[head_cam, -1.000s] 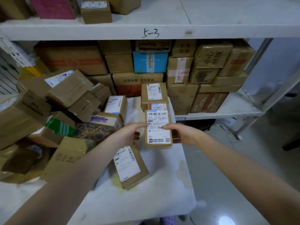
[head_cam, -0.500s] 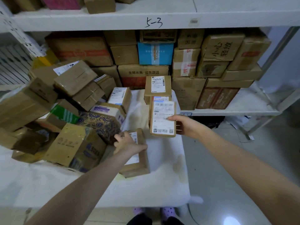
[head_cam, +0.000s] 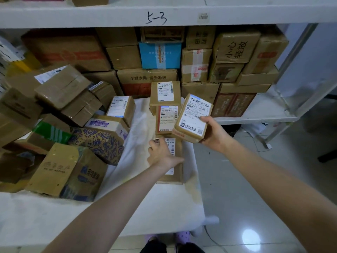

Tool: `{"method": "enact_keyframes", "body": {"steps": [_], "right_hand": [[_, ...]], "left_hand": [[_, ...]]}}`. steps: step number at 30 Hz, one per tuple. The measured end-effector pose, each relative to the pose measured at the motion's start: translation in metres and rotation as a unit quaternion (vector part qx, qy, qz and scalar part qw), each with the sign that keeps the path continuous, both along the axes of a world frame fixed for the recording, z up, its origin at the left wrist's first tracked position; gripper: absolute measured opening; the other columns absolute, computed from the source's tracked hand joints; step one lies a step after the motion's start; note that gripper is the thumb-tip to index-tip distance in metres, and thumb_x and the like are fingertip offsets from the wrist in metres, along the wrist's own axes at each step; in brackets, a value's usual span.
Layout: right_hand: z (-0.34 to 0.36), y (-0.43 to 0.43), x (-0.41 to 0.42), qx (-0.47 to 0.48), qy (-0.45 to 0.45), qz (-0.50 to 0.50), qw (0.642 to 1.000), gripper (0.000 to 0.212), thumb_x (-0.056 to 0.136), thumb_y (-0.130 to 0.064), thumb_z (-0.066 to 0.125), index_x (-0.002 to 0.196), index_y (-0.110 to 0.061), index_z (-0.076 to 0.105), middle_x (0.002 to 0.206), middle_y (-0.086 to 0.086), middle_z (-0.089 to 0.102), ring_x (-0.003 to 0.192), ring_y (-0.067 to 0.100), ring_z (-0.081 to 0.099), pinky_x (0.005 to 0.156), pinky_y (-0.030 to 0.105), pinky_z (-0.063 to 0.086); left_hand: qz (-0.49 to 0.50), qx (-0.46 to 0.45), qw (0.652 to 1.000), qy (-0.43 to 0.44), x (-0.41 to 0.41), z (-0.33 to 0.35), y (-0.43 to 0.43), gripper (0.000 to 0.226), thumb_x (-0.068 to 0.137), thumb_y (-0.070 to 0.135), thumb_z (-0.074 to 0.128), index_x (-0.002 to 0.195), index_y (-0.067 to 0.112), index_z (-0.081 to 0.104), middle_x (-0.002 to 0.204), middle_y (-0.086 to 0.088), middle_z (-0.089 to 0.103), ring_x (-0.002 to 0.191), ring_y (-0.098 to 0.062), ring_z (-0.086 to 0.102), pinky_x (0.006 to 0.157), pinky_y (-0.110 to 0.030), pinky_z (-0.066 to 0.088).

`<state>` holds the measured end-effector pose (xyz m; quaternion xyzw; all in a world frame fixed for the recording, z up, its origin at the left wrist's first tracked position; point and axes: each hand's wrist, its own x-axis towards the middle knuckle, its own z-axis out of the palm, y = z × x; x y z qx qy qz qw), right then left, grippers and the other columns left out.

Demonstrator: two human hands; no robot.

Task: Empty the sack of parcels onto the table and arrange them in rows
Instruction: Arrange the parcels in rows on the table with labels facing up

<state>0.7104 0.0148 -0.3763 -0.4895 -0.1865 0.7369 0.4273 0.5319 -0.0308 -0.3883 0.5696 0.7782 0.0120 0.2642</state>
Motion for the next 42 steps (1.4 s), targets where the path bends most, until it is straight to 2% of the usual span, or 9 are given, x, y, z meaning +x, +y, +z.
{"method": "enact_keyframes", "body": {"steps": [8, 14, 16, 19, 21, 24, 28, 39, 42], "right_hand": [[-0.003, -0.002, -0.002, -0.002, -0.004, 0.011, 1.0, 0.023, 0.091, -0.028, 0.054, 0.112, -0.022, 0.063, 0.12, 0.003, 0.068, 0.116, 0.022, 0.061, 0.106, 0.041, 0.042], [-0.002, 0.002, -0.014, -0.001, -0.012, 0.072, 0.997, 0.032, 0.083, -0.032, 0.063, 0.114, -0.023, 0.063, 0.119, 0.003, 0.069, 0.118, 0.024, 0.06, 0.105, 0.043, 0.042], [-0.003, 0.002, -0.021, -0.003, -0.019, 0.133, 0.991, 0.047, 0.072, -0.033, 0.069, 0.117, -0.021, 0.062, 0.123, 0.005, 0.067, 0.123, 0.026, 0.057, 0.107, 0.046, 0.04], [0.0, -0.001, -0.034, 0.019, -0.048, 0.24, 0.969, 0.057, 0.069, -0.034, 0.072, 0.122, -0.018, 0.059, 0.125, 0.007, 0.066, 0.12, 0.025, 0.059, 0.104, 0.044, 0.044], [0.005, -0.004, -0.042, 0.05, -0.072, 0.286, 0.954, 0.061, 0.072, -0.032, 0.073, 0.129, -0.018, 0.055, 0.124, 0.006, 0.067, 0.116, 0.024, 0.062, 0.099, 0.043, 0.048], [0.011, -0.012, -0.049, 0.071, -0.099, 0.314, 0.942, 0.06, 0.075, -0.031, 0.072, 0.131, -0.021, 0.052, 0.123, 0.004, 0.067, 0.115, 0.023, 0.062, 0.097, 0.044, 0.05], [0.017, -0.027, -0.052, 0.08, -0.135, 0.324, 0.933, 0.059, 0.075, -0.046, 0.068, 0.127, -0.021, 0.056, 0.117, 0.005, 0.068, 0.11, 0.024, 0.063, 0.1, 0.045, 0.046], [0.021, -0.113, -0.085, 0.049, -0.258, 0.482, 0.836, 0.042, 0.084, -0.019, 0.072, 0.12, -0.003, 0.059, 0.108, 0.005, 0.061, 0.099, 0.015, 0.055, 0.086, 0.025, 0.042], [0.002, -0.136, -0.079, 0.024, -0.273, 0.44, 0.855, 0.032, 0.086, -0.018, 0.071, 0.115, -0.007, 0.061, 0.113, 0.003, 0.065, 0.104, 0.014, 0.061, 0.091, 0.023, 0.047]], "left_hand": [[0.002, 0.039, 0.993, -0.109, -0.017, -0.013, 0.008, 0.092, 0.063, 0.055, 0.081, 0.137, 0.026, 0.034, 0.142, -0.009, 0.021, 0.138, -0.028, 0.02, 0.107, -0.038, 0.034], [0.124, 0.124, 0.954, -0.243, -0.058, 0.005, 0.027, 0.041, 0.091, 0.021, 0.061, 0.129, 0.008, 0.053, 0.125, -0.013, 0.057, 0.116, -0.029, 0.056, 0.095, -0.035, 0.045], [0.174, 0.117, 0.913, -0.35, -0.066, 0.02, 0.029, 0.033, 0.096, 0.031, 0.055, 0.12, 0.009, 0.057, 0.112, -0.008, 0.063, 0.107, -0.026, 0.061, 0.089, -0.038, 0.049], [0.166, 0.009, 0.861, -0.481, -0.073, 0.042, 0.027, 0.061, 0.083, 0.067, 0.053, 0.126, 0.023, 0.054, 0.114, -0.004, 0.066, 0.104, -0.022, 0.064, 0.088, -0.042, 0.051], [0.113, -0.039, 0.867, -0.484, -0.075, 0.051, 0.02, 0.074, 0.07, 0.066, 0.067, 0.13, 0.028, 0.047, 0.117, -0.003, 0.067, 0.106, -0.024, 0.065, 0.09, -0.047, 0.053], [0.094, -0.052, 0.874, -0.473, -0.079, 0.055, 0.005, 0.063, 0.078, 0.029, 0.076, 0.129, 0.025, 0.038, 0.118, -0.003, 0.066, 0.105, -0.024, 0.065, 0.091, -0.048, 0.053], [0.081, -0.135, 0.841, -0.518, -0.099, 0.059, -0.023, 0.038, 0.079, 0.015, 0.074, 0.112, 0.022, 0.057, 0.109, -0.007, 0.072, 0.103, -0.028, 0.067, 0.096, -0.049, 0.05], [0.049, -0.312, 0.795, -0.518, -0.148, 0.003, -0.121, 0.054, 0.067, 0.004, 0.07, 0.121, 0.01, 0.062, 0.123, -0.014, 0.065, 0.111, -0.029, 0.063, 0.09, -0.043, 0.053], [0.06, -0.329, 0.806, -0.489, -0.137, -0.011, -0.133, 0.04, 0.078, 0.002, 0.069, 0.117, 0.007, 0.063, 0.118, -0.015, 0.067, 0.104, -0.029, 0.064, 0.089, -0.041, 0.053]]}}
